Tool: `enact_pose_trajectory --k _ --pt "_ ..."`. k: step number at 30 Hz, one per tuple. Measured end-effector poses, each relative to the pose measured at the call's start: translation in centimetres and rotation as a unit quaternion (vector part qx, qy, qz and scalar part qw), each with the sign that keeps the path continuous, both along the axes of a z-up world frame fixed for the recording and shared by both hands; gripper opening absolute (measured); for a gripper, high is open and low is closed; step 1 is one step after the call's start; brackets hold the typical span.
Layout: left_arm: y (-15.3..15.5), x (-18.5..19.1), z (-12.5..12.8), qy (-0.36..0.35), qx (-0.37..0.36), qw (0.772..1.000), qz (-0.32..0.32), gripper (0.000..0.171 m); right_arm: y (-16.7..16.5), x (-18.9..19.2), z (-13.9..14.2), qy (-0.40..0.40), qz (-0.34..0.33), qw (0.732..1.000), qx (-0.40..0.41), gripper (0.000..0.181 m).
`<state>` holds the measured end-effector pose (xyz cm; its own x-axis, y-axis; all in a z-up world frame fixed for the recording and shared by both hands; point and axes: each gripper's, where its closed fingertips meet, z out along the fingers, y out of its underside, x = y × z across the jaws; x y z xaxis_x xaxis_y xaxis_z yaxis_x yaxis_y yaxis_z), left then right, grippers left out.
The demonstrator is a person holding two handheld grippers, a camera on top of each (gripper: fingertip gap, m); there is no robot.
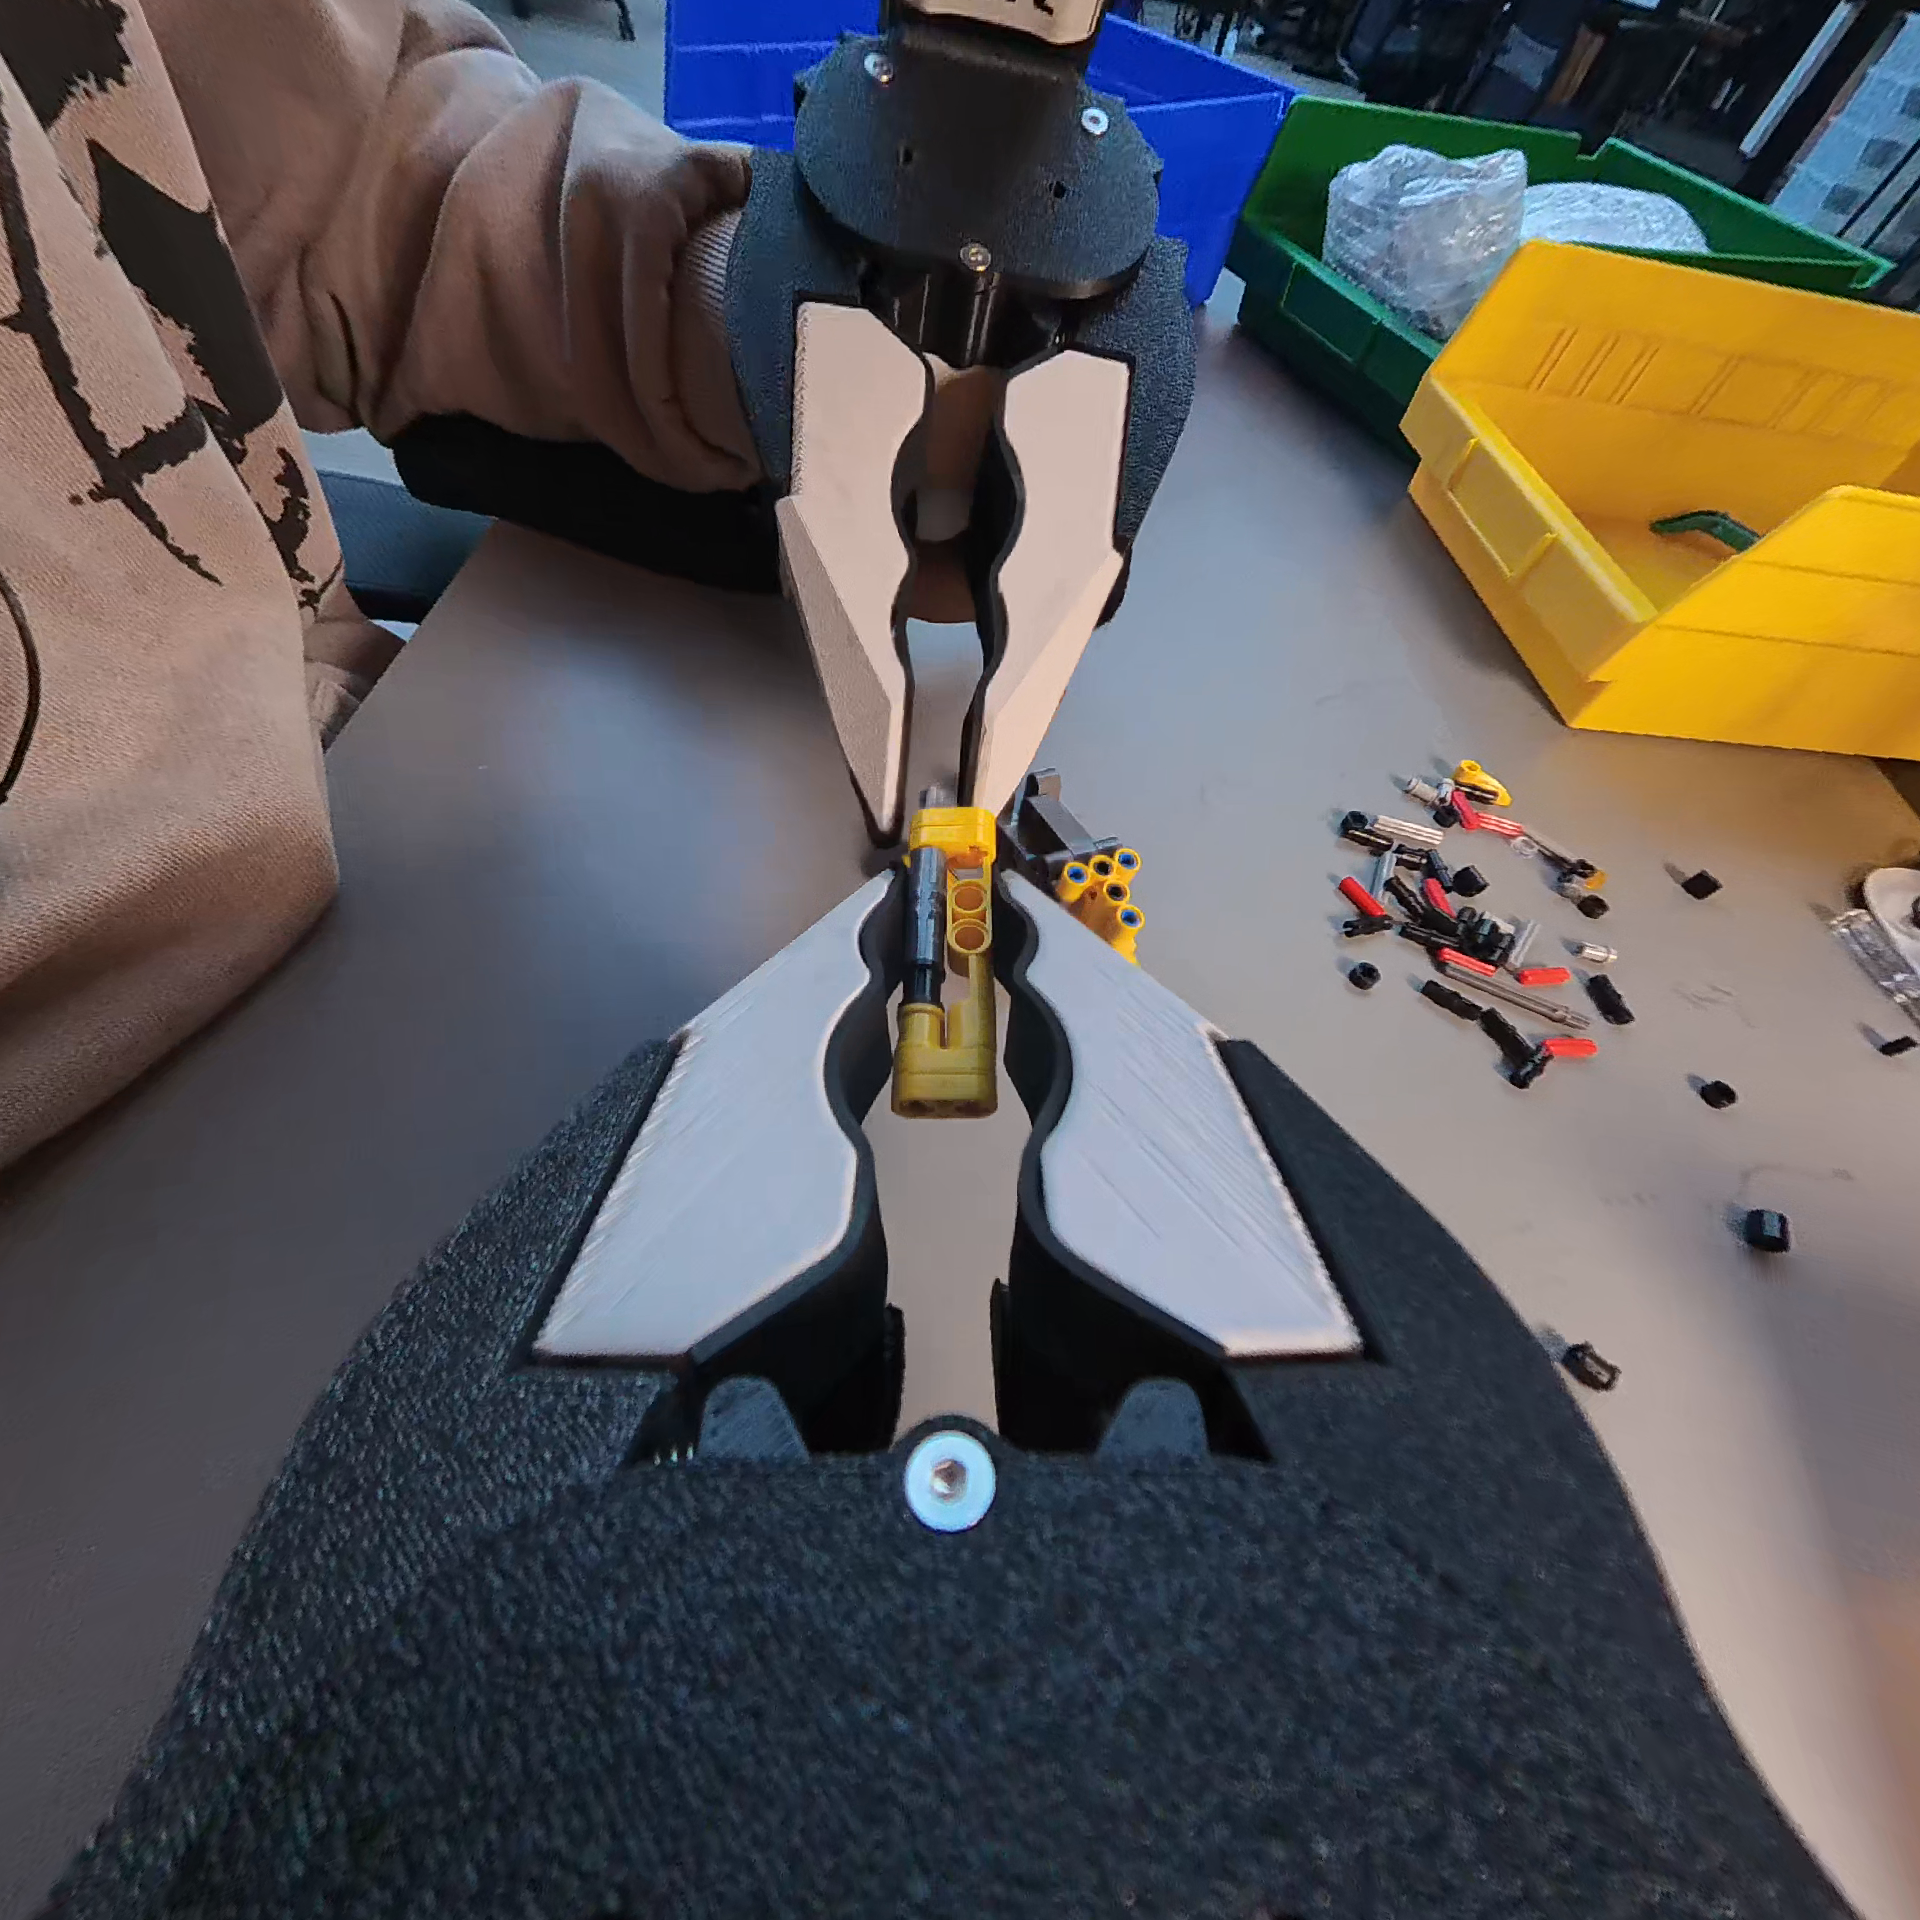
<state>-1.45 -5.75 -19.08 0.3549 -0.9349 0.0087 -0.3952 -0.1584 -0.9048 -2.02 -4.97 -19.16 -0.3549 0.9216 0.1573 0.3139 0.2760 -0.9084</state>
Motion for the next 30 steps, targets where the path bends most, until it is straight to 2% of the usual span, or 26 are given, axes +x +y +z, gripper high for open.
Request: enact_pose_trajectory --k 6,9,13,16,20,24,25,27,29,30 --pt "0.4 -0.1 -0.7 0.013 -0.011 1.000 0.013 0.016 0.0 -0.2 -0.6 -0.014 -0.005 1.000 0.021 0.013" --pt "0.7 -0.1 -0.5 0.016 0.012 1.000 0.021 0.024 0.1 -0.2 -0.8 -0.023 -0.007 1.000 0.015 0.013" --pt "0.4 0.2 -0.8 0.035 0.031 0.999 0.012 0.016 -0.3 -0.2 -1.1 -0.033 -0.001 0.999 0.004 0.013" --pt "0.5 0.4 -0.2 0.027 0.049 0.998 0.017 0.015 -0.1 -0.2 -1.1 -0.037 -0.005 0.999 0.001 0.013" --pt "0.3 0.3 -0.9 0.064 0.059 0.996 0.011 0.015 -0.3 -0.1 -1.8 -0.054 -0.001 0.998 0.013 0.013" --pt "0.4 0.2 0.3 0.025 0.050 0.998 0.015 0.014 -0.3 0.0 -0.4 -0.037 0.006 0.999 -0.028 0.012" --pt "0.7 -0.4 0.4 0.027 0.050 0.998 0.025 0.014 0.0 0.3 -0.4 -0.043 0.004 0.999 -0.028 0.012" --pt "2.0 -3.2 1.1 0.006 0.049 0.996 0.070 0.014 3.1 2.0 -1.4 -0.064 -0.042 0.997 0.007 0.012" --pt "2.2 -4.1 2.0 -0.028 0.037 0.996 0.071 0.015 4.3 2.9 0.4 -0.032 -0.056 0.997 -0.042 0.012" --pt "2.2 -3.5 1.9 -0.023 0.040 0.997 0.062 0.015 4.3 2.8 0.9 -0.025 -0.053 0.998 -0.028 0.012"
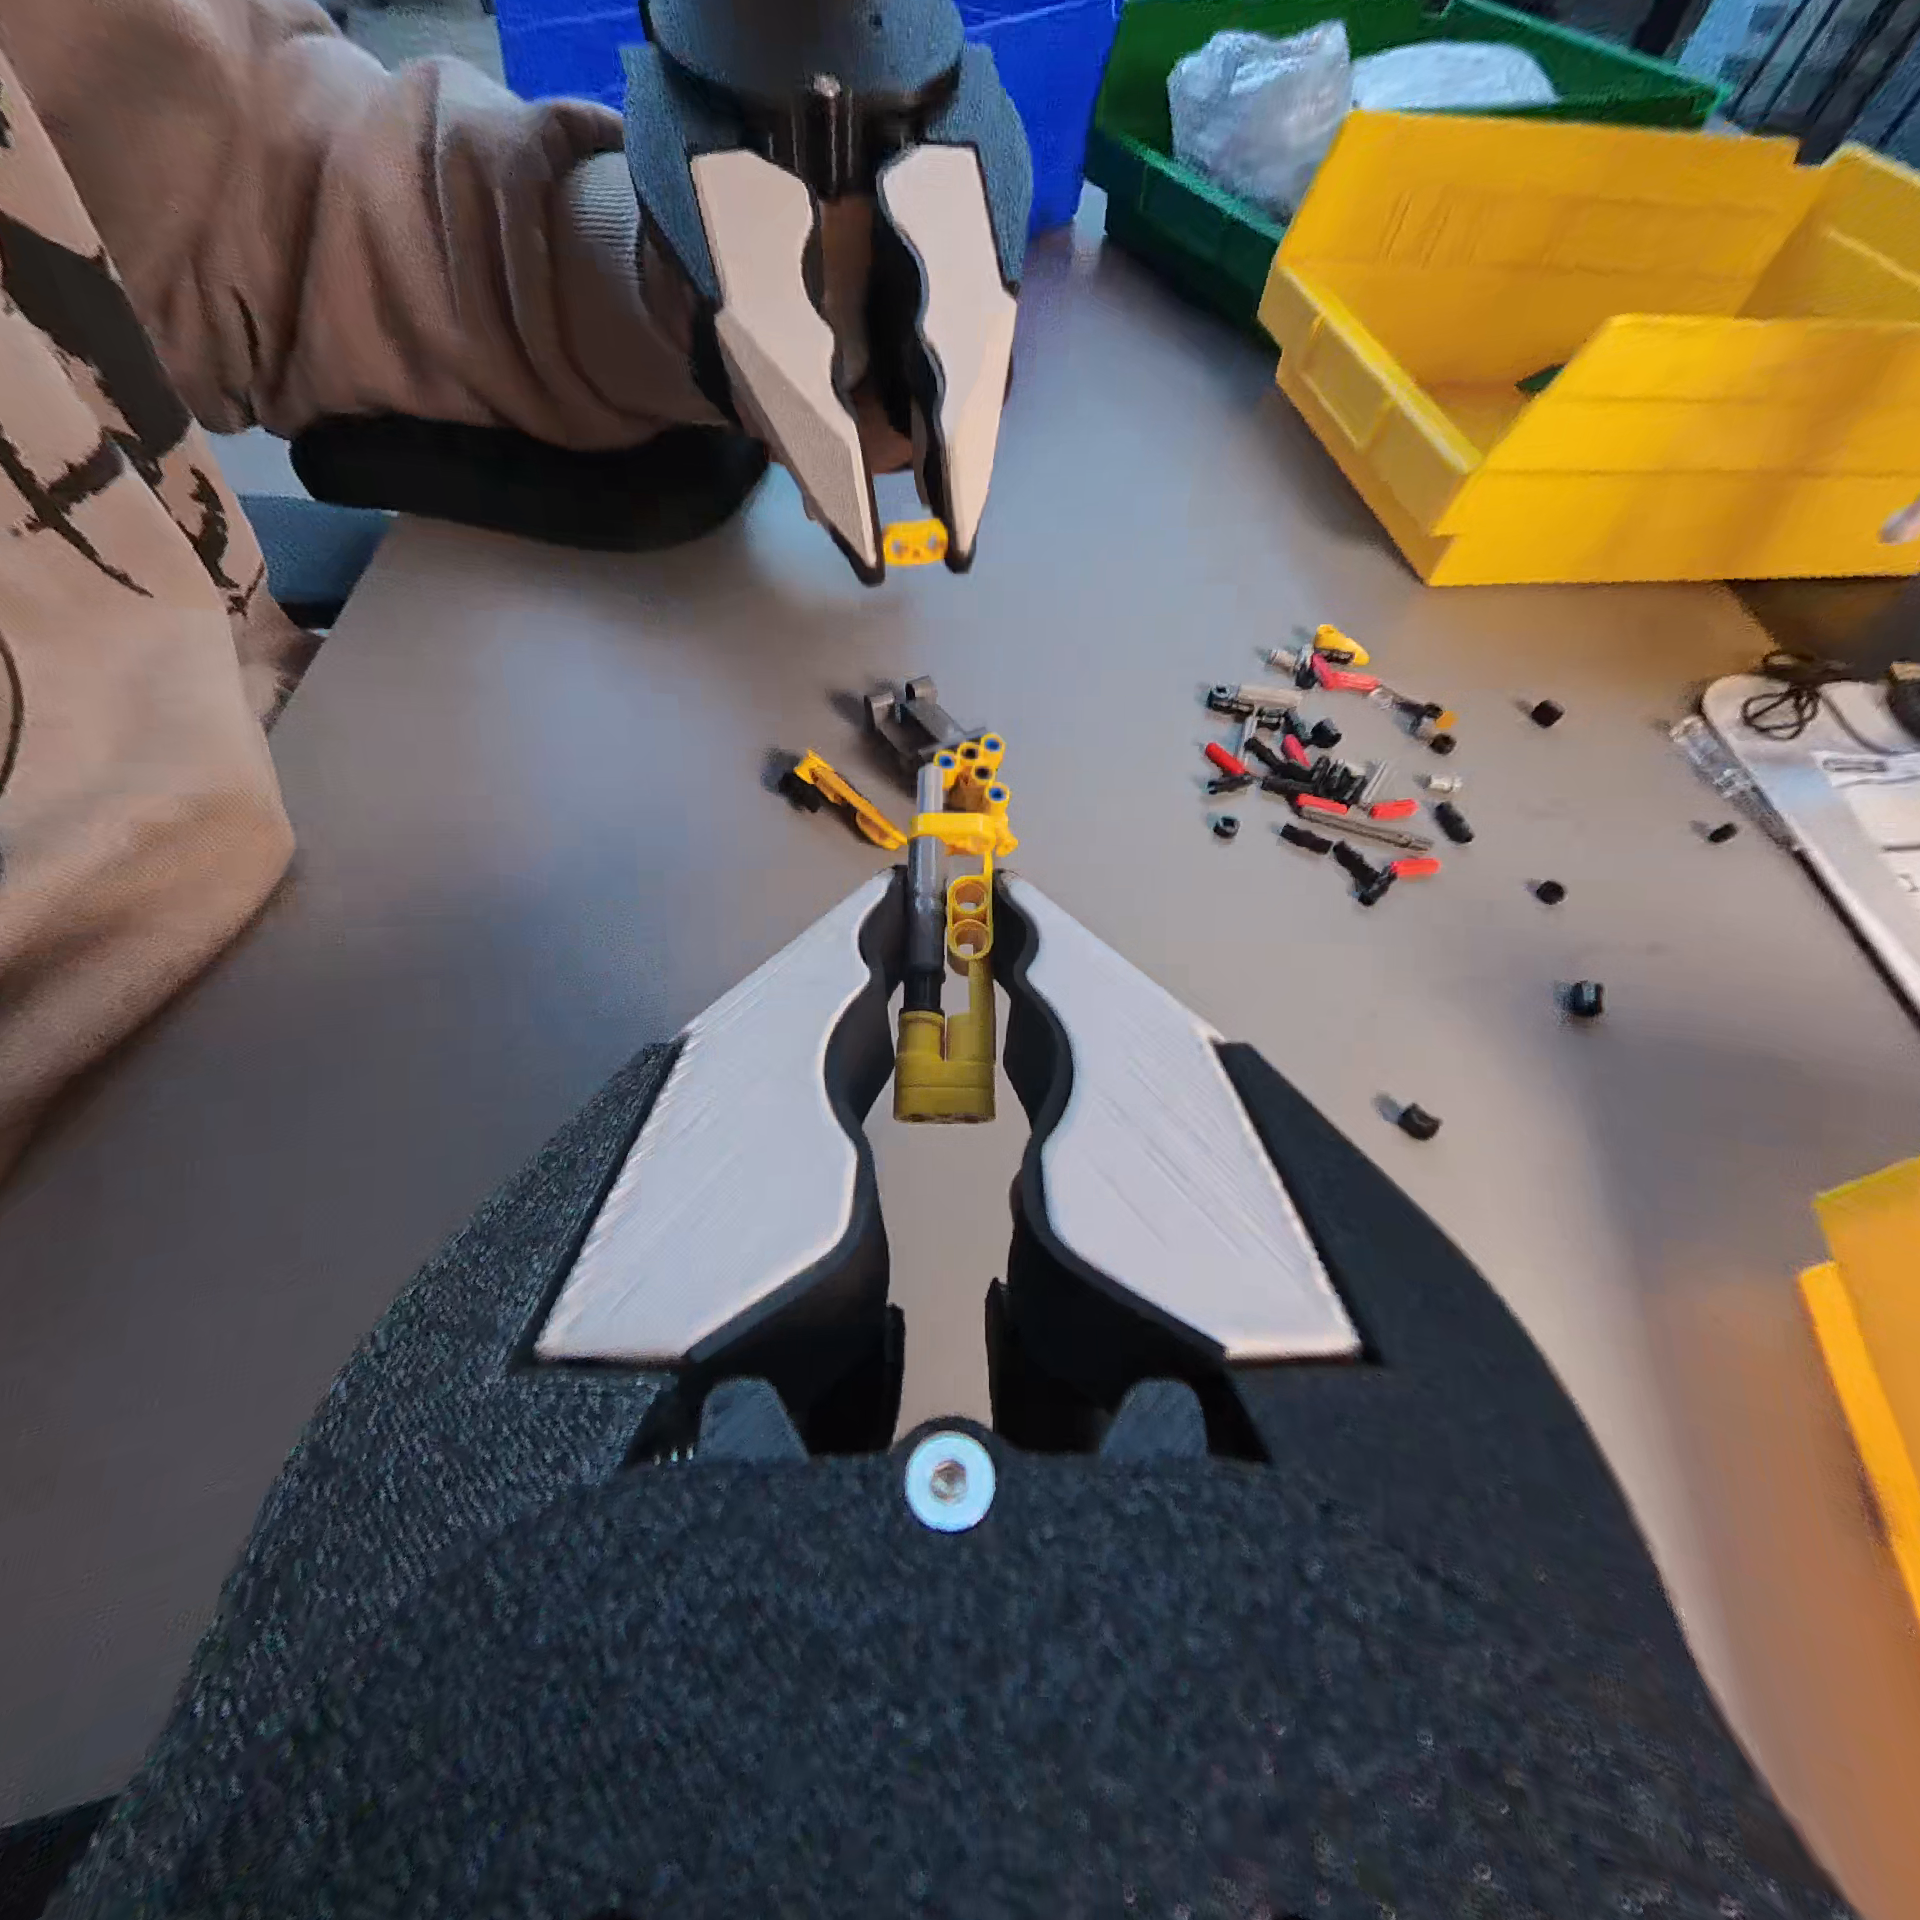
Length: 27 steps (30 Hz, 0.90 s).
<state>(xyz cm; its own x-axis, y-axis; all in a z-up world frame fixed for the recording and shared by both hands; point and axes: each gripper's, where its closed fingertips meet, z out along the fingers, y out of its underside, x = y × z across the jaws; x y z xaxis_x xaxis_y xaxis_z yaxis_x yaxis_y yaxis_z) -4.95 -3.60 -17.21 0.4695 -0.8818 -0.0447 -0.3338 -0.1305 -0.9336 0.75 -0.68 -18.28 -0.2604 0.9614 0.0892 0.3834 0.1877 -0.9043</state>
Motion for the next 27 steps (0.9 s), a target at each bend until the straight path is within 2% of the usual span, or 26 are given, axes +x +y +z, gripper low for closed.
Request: enact_pose_trajectory --k 2,7,13,16,19,23,27 --pt "0.0 1.2 -0.7 0.013 -0.004 1.000 -0.011 0.015 -0.8 -0.7 -0.1 -0.006 0.011 1.000 0.017 0.012" --pt "-0.2 2.0 -3.7 0.076 -0.034 0.996 -0.020 0.015 -1.3 -0.5 -3.2 -0.064 0.022 0.997 0.037 0.013" --pt "-0.7 4.0 -6.7 0.167 -0.046 0.984 -0.034 0.015 -2.0 -0.4 -4.2 -0.087 0.035 0.995 0.046 0.012" --pt "-0.9 4.6 -6.0 0.144 -0.045 0.988 -0.042 0.023 -2.2 -0.4 -4.8 -0.099 0.037 0.993 0.057 0.012" --pt "-1.0 5.1 -4.4 0.107 -0.033 0.993 -0.043 0.025 -2.7 -0.7 -4.8 -0.095 0.043 0.993 0.053 0.012" --pt "-1.3 5.6 -4.1 0.103 -0.023 0.993 -0.049 0.016 -3.7 -1.4 -4.5 -0.086 0.054 0.993 0.053 0.012" --pt "-1.5 5.6 -4.2 0.108 -0.026 0.992 -0.057 0.015 -4.1 -1.5 -4.3 -0.081 0.061 0.994 0.048 0.013"
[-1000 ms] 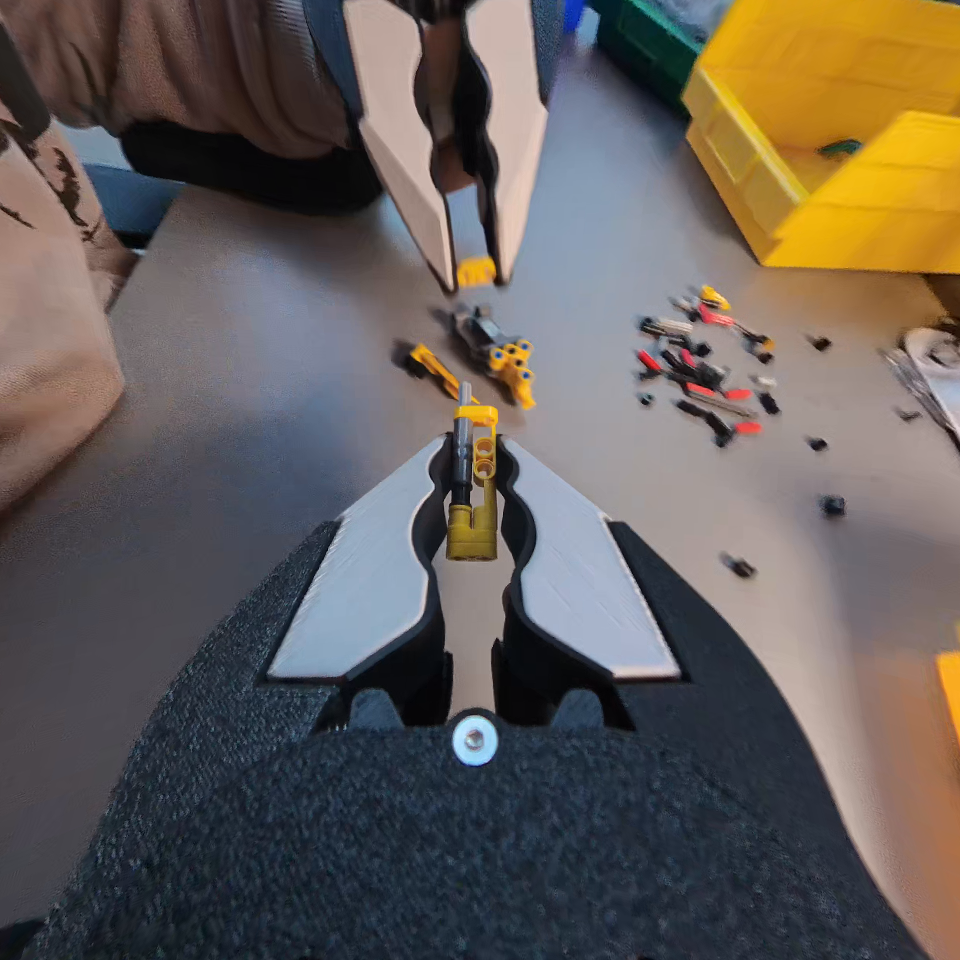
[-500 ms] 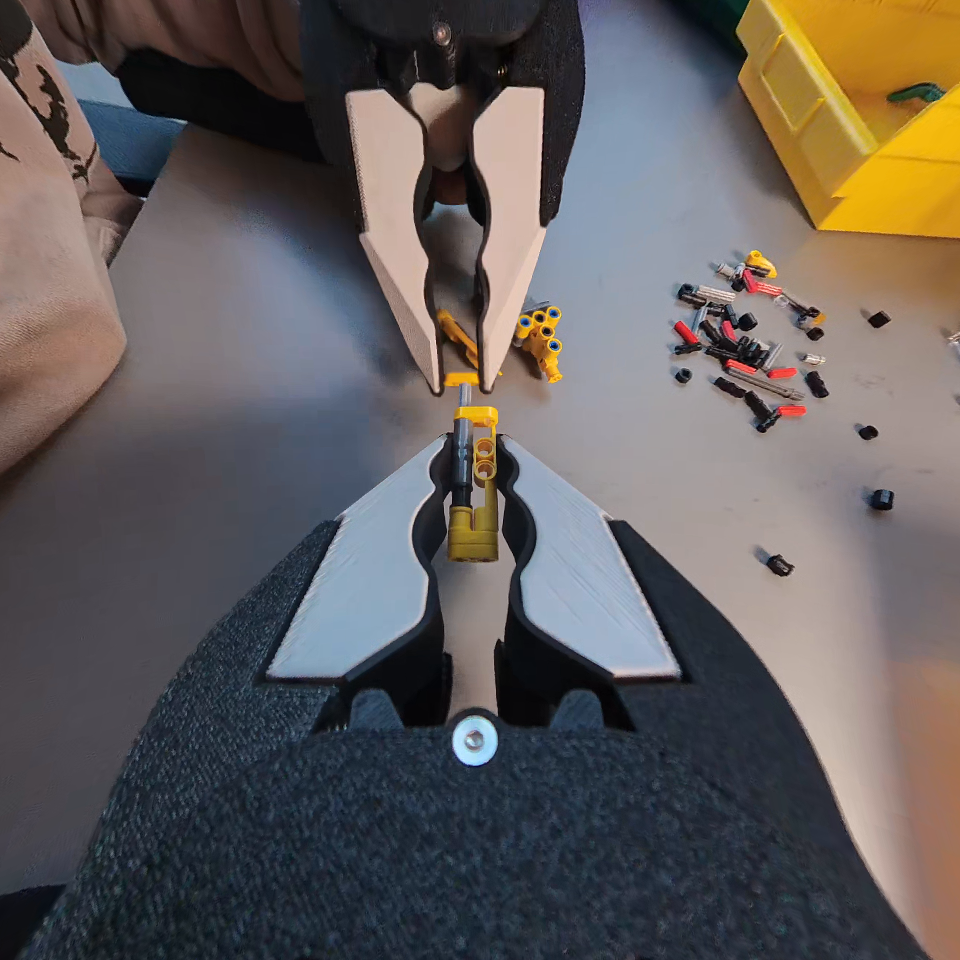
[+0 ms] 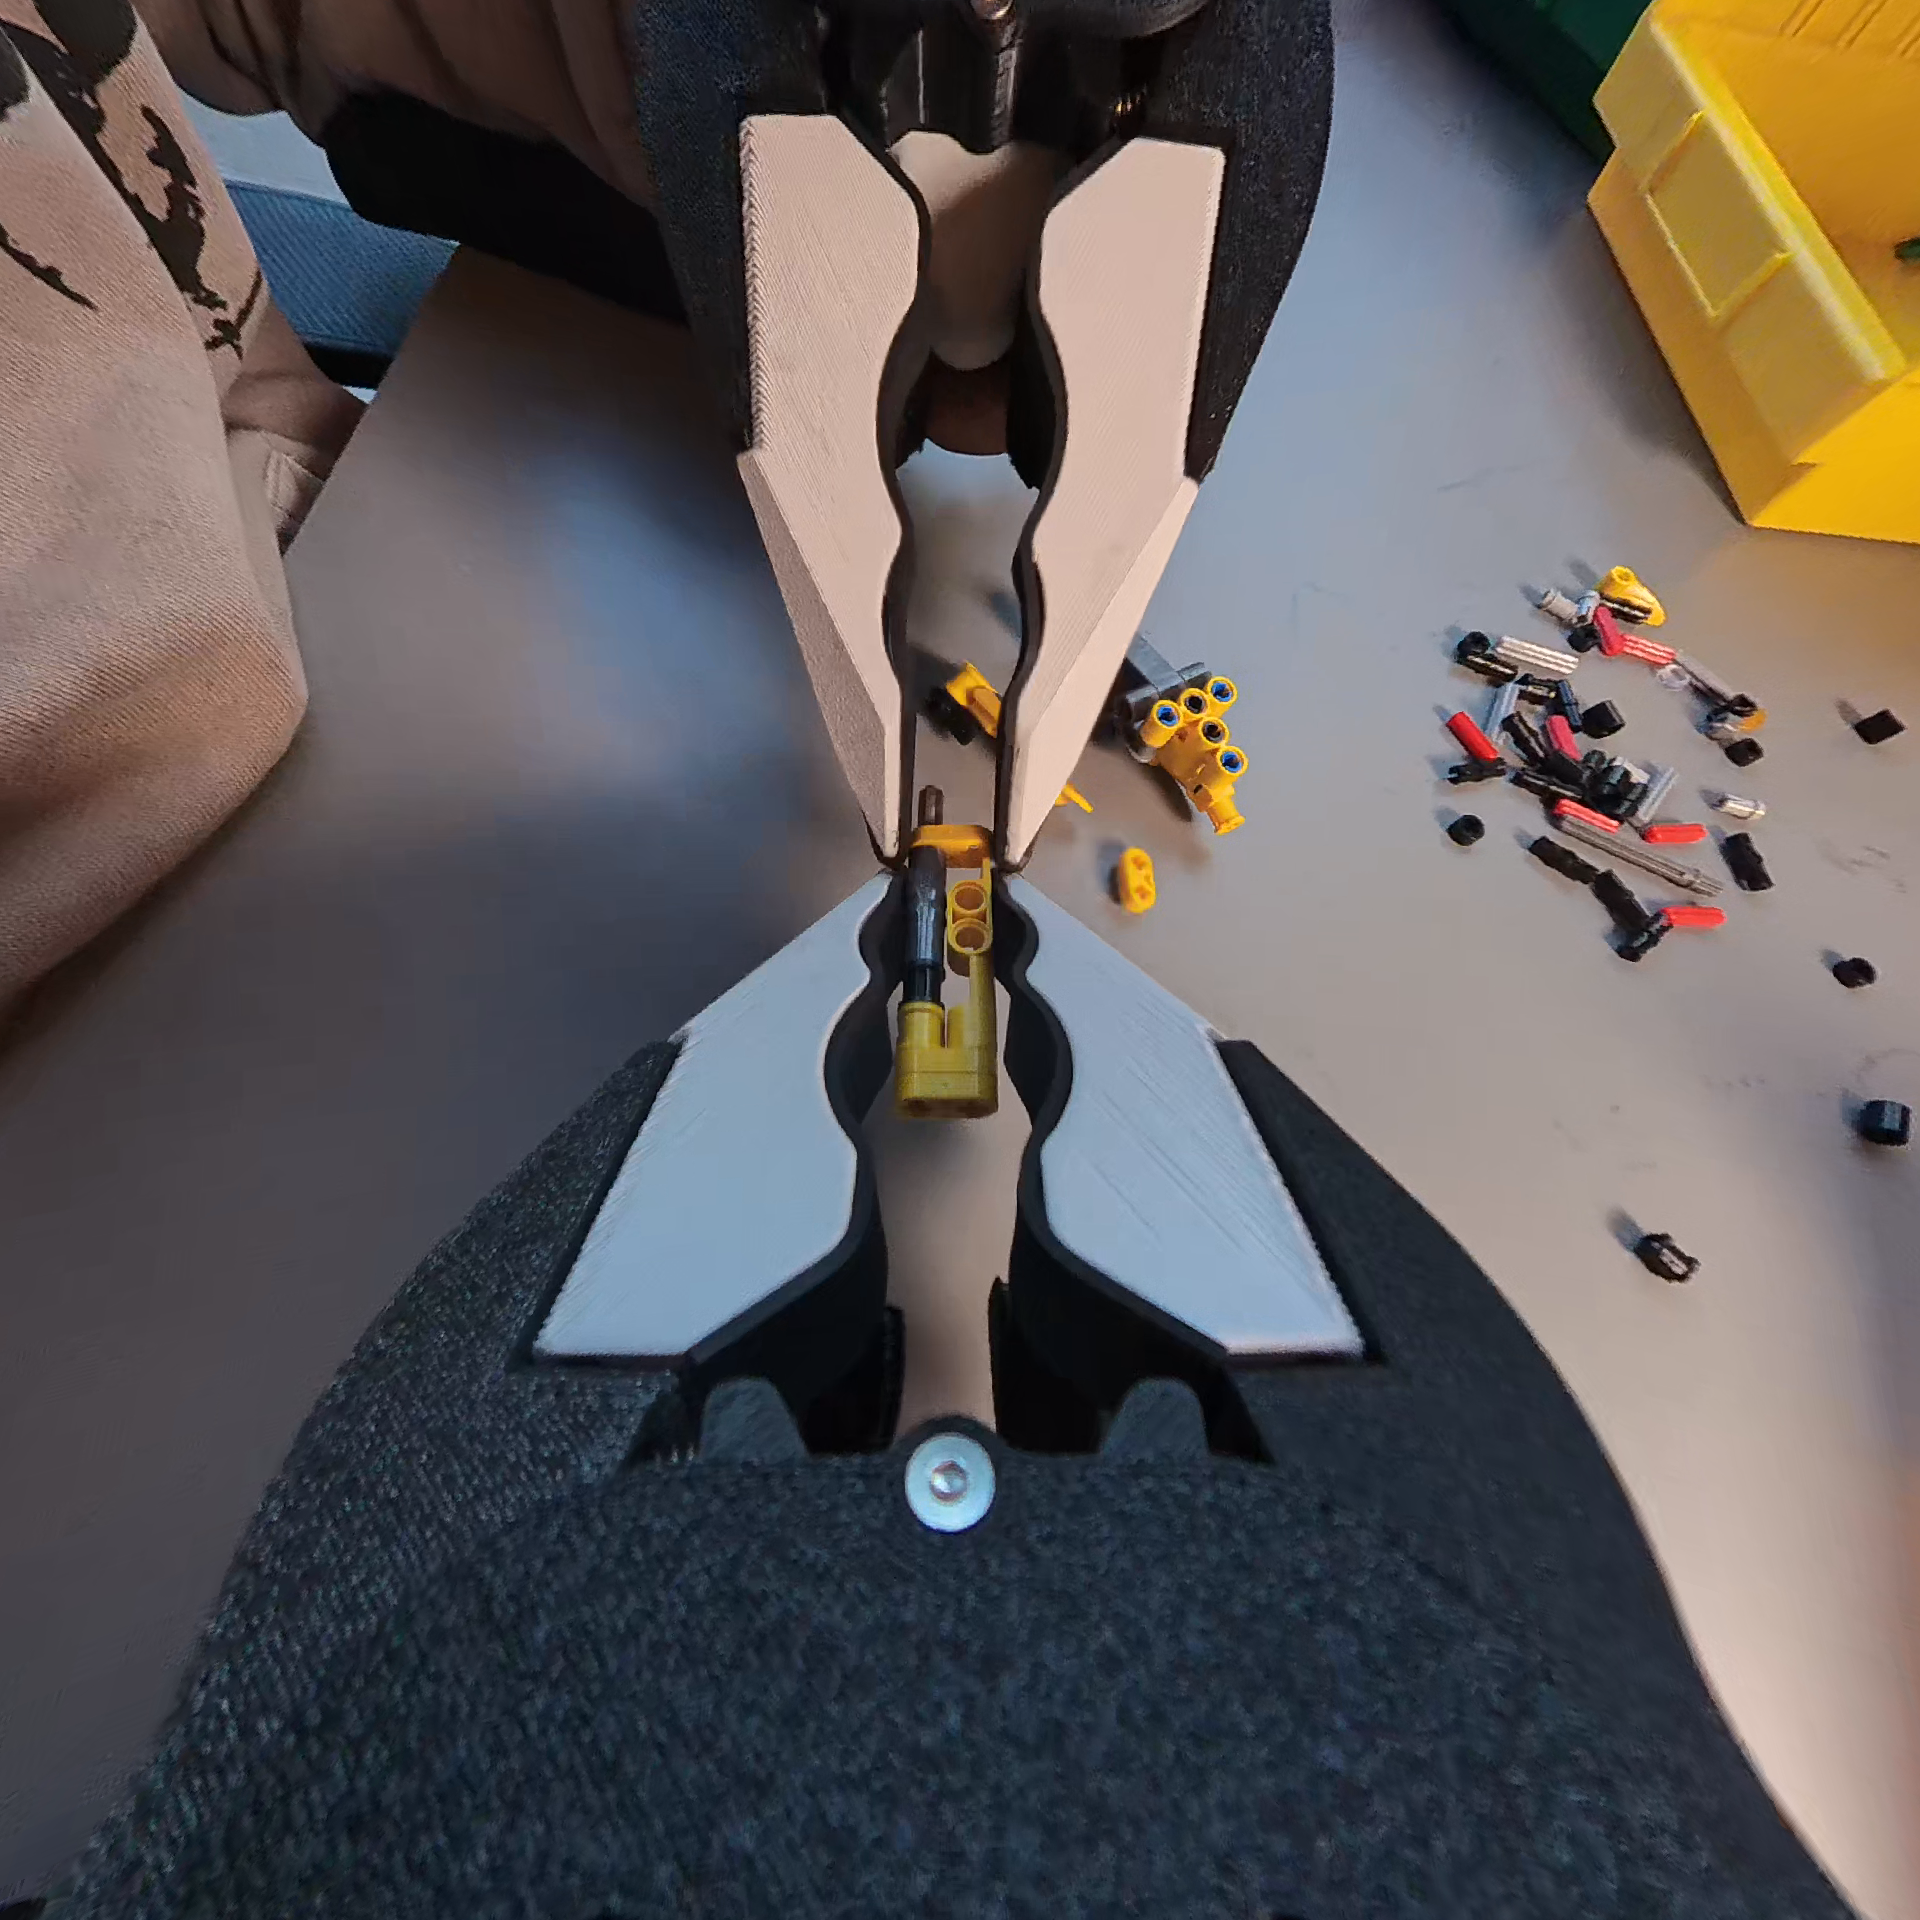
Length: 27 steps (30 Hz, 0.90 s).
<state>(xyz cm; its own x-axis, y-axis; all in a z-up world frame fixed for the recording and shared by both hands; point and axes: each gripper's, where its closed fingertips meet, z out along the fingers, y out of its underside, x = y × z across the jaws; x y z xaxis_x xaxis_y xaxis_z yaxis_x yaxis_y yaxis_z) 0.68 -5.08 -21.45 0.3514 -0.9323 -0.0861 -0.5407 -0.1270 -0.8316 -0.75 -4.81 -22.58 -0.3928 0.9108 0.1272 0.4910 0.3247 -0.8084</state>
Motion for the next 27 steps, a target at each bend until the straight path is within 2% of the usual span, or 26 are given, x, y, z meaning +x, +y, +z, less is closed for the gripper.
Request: enact_pose_trajectory --k 9,10,11,12,14,17,18,20,22,24,27 --pt "-0.1 -0.3 0.5 0.014 0.012 1.000 -0.009 0.010 -0.4 0.5 1.0 0.000 0.016 1.000 -0.014 0.012" --pt "0.5 -1.7 -0.8 0.066 0.019 0.998 0.007 0.000 0.2 1.1 0.6 -0.017 0.008 1.000 -0.002 0.012" --pt "0.8 -3.4 -2.2 0.091 0.010 0.996 0.022 0.000 2.1 1.9 1.0 -0.011 -0.022 1.000 0.012 0.012" --pt "0.3 -4.0 -2.6 0.069 -0.021 0.997 0.022 0.000 3.5 2.7 2.0 0.007 -0.045 0.999 -0.007 0.011" --pt "0.7 -4.1 -1.6 0.048 -0.011 0.998 0.029 0.000 4.9 3.4 3.6 0.031 -0.063 0.997 -0.013 0.012" --pt "1.4 -2.0 1.1 -0.010 0.017 0.999 0.028 0.002 3.4 2.3 3.2 0.035 -0.044 0.998 -0.019 0.012" --pt "1.5 -1.5 1.6 -0.021 0.023 0.999 0.027 0.018 2.9 2.0 2.7 0.029 -0.037 0.999 -0.013 0.013" --pt "1.2 -0.7 1.6 -0.035 0.019 0.999 0.024 0.029 1.7 1.3 2.1 0.025 -0.020 0.999 -0.013 0.012" --pt "0.7 -0.2 1.0 -0.026 0.018 0.999 0.017 0.029 0.9 0.7 1.8 0.025 -0.008 0.999 -0.018 0.012" --pt "0.3 0.0 0.8 -0.016 0.022 1.000 0.007 0.018 0.1 0.3 1.6 0.023 0.004 1.000 -0.019 0.012" --pt "0.2 -0.3 0.5 -0.005 0.018 1.000 0.007 0.015 -0.1 0.1 1.2 0.018 0.004 1.000 -0.017 0.013"
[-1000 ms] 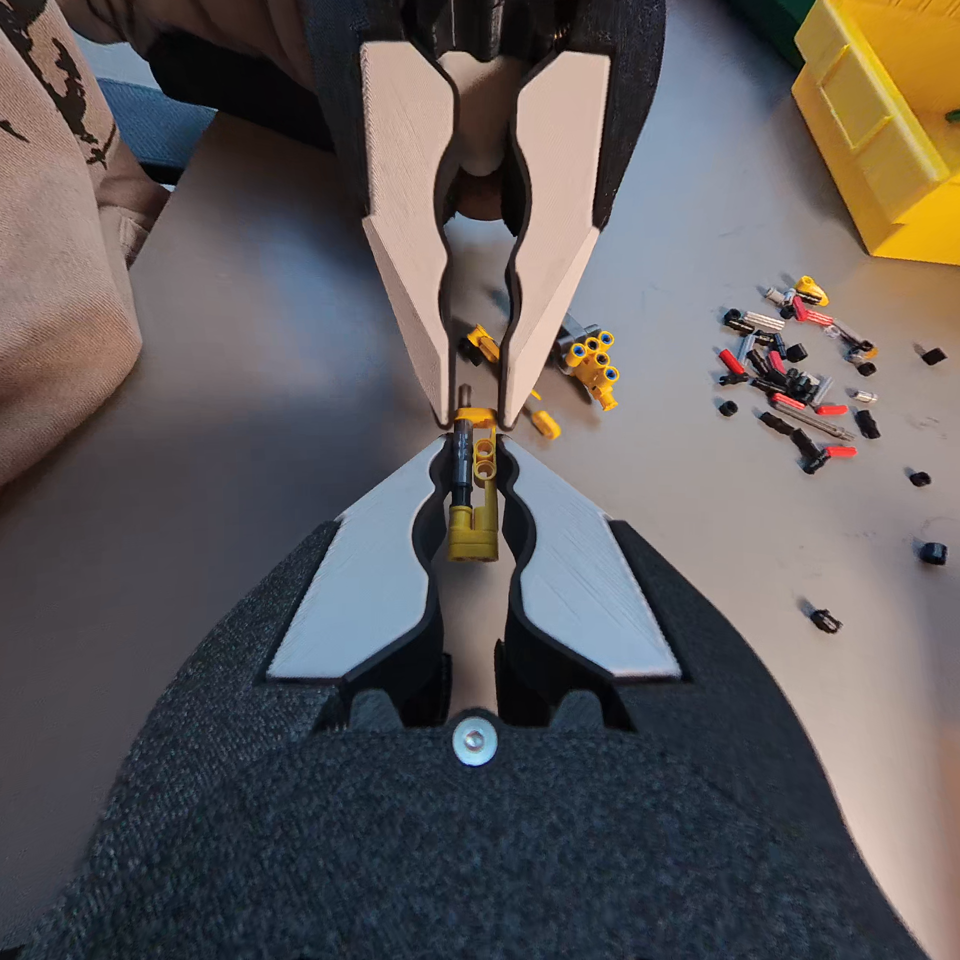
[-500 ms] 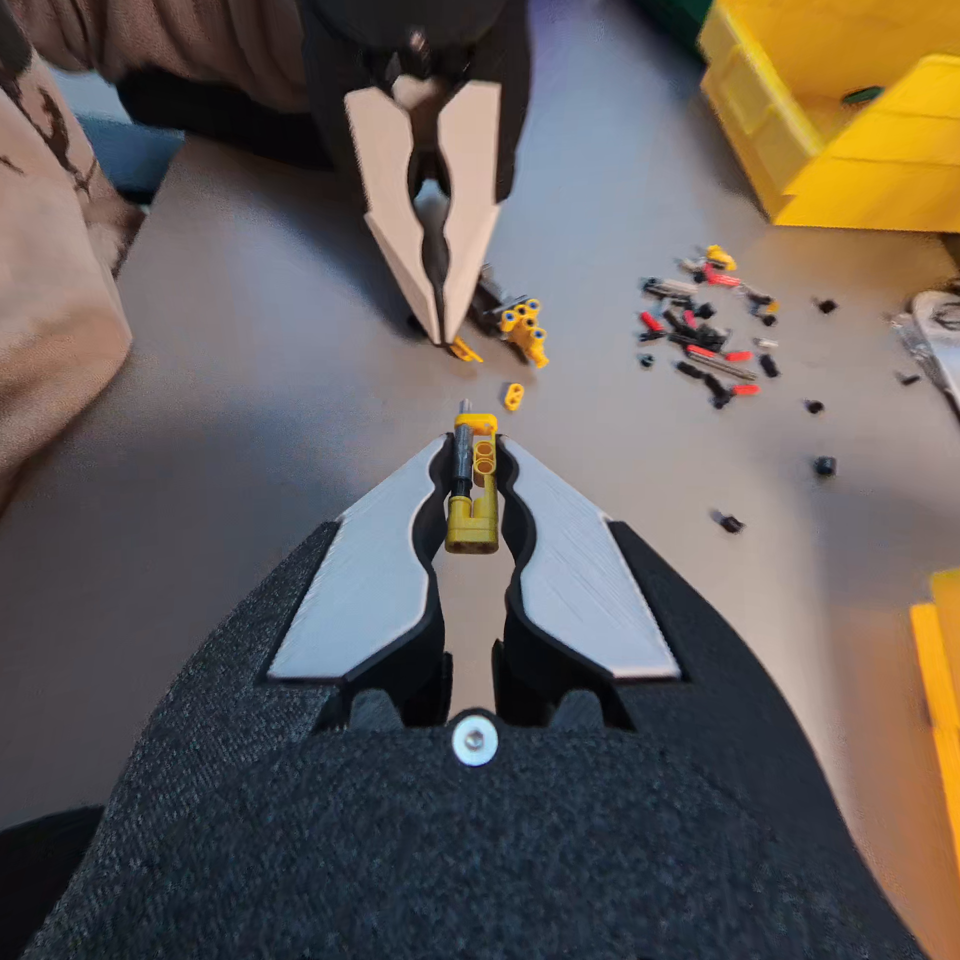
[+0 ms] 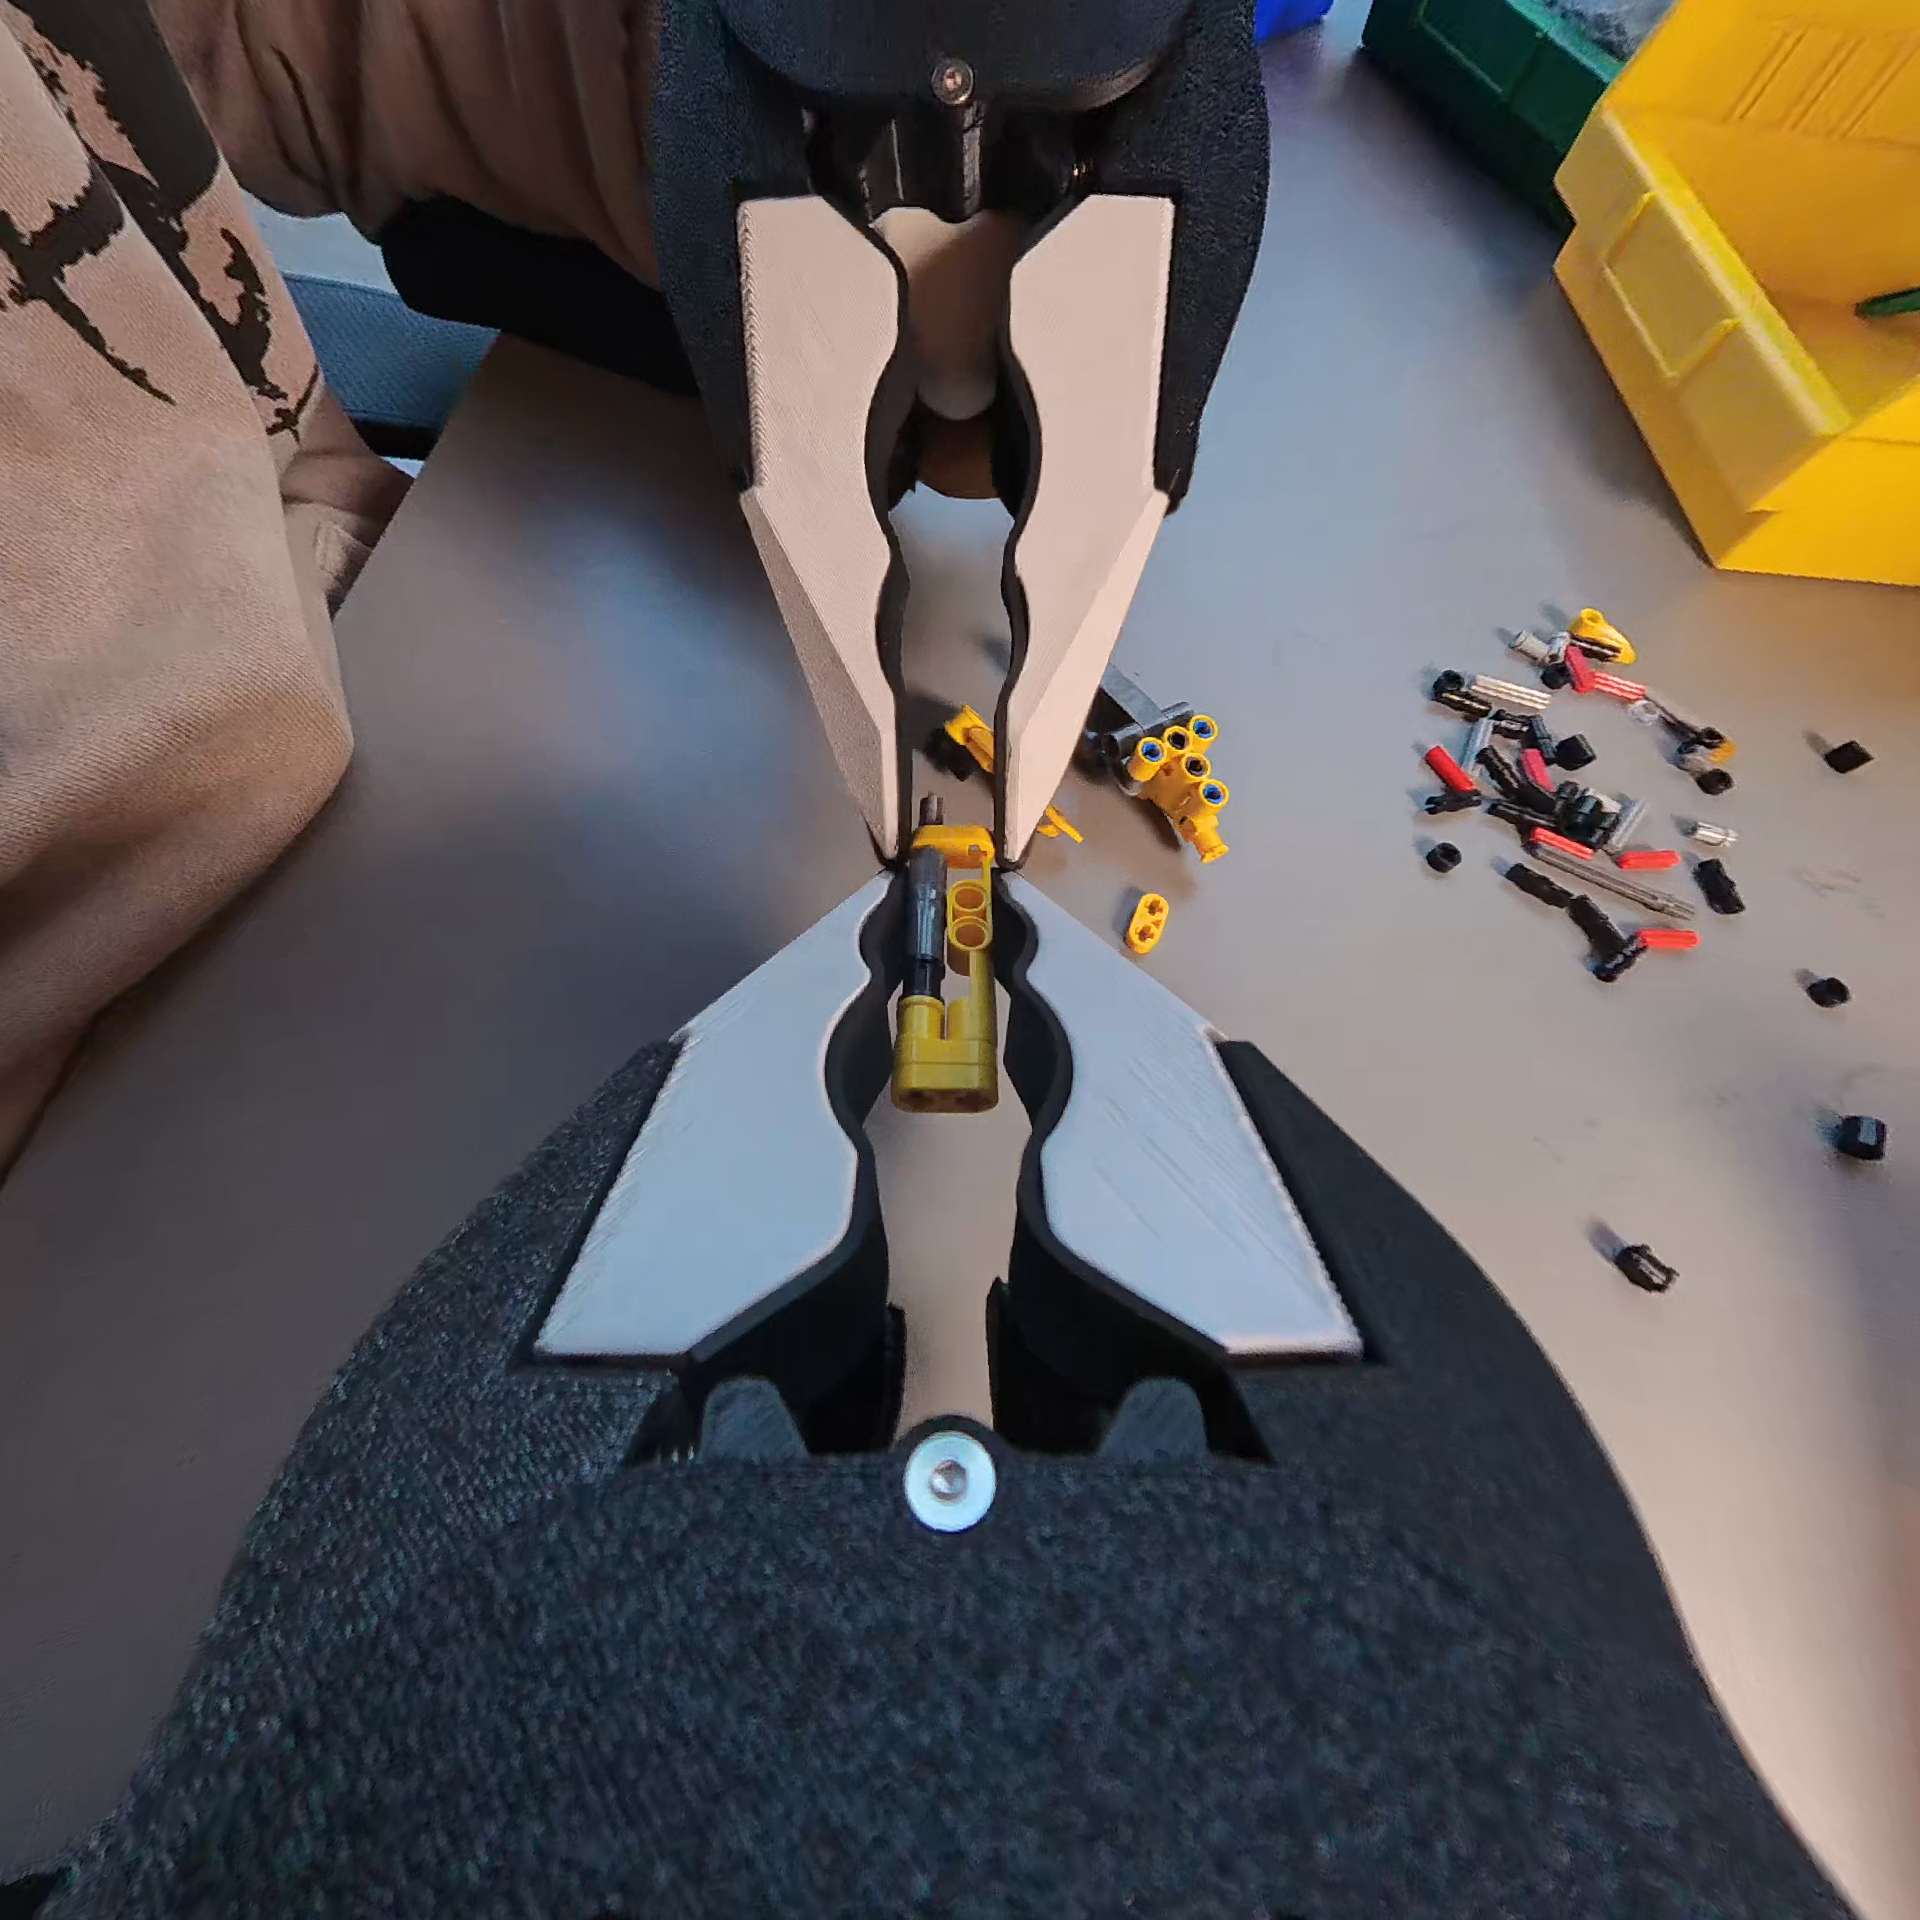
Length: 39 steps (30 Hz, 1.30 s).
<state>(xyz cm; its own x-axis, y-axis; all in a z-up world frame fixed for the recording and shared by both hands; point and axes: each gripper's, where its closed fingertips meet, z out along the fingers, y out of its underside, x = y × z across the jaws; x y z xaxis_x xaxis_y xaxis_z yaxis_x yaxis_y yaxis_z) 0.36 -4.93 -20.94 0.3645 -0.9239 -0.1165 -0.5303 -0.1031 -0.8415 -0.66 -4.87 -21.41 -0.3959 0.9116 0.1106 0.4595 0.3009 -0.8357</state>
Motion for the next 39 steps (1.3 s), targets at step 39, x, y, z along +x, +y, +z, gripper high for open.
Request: enact_pose_trajectory --k 39 --pt "0.9 -1.9 -2.0 0.022 -0.044 0.998 0.047 0.025 2.6 1.6 0.4 -0.002 -0.037 0.999 0.023 0.013"
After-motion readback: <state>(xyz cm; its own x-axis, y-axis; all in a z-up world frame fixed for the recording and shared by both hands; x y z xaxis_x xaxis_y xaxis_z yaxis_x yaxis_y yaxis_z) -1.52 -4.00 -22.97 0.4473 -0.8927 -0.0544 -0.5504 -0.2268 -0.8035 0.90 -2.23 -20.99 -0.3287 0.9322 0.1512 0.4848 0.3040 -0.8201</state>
